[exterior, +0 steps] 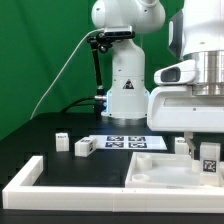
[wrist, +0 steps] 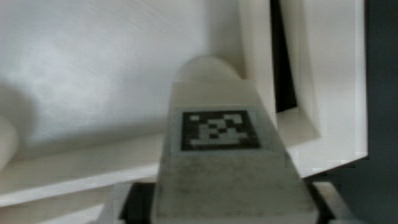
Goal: Assemble one leg
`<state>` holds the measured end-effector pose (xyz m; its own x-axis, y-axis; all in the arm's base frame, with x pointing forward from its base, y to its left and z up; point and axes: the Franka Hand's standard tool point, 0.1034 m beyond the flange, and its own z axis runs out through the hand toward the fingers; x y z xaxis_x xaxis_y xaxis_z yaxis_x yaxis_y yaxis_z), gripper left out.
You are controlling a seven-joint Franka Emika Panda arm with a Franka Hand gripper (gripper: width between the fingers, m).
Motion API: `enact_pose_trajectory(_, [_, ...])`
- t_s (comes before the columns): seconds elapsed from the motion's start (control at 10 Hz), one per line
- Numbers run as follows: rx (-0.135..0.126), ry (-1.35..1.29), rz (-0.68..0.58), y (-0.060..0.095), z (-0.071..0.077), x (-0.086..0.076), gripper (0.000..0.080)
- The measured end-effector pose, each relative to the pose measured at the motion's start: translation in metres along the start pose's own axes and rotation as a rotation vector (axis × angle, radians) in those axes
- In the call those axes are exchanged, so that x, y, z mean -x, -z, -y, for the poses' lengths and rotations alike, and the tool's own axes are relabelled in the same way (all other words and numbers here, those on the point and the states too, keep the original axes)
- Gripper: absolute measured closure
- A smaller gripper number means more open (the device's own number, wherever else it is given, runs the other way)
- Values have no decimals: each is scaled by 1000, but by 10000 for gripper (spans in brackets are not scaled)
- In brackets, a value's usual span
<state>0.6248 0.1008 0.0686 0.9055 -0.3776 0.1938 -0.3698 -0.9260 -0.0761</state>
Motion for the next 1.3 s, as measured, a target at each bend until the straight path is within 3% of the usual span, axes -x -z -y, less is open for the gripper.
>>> enact_pose_trajectory(0.3, [1, -264, -34, 0, -18, -2, 505])
enact_pose_trajectory(0.6, [20, -371, -47, 1, -27, -5, 498])
enact_pose_trajectory(0.8, [20, -370, -46, 1, -27, -4, 217])
enact_pose_trajectory(0.9, [20, -370, -46, 1, -27, -4, 217])
enact_pose_trajectory(1.0, [20, -370, -46, 1, -27, -4, 162])
enact_pose_trajectory(1.3, [20, -370, -46, 1, -27, -4, 151])
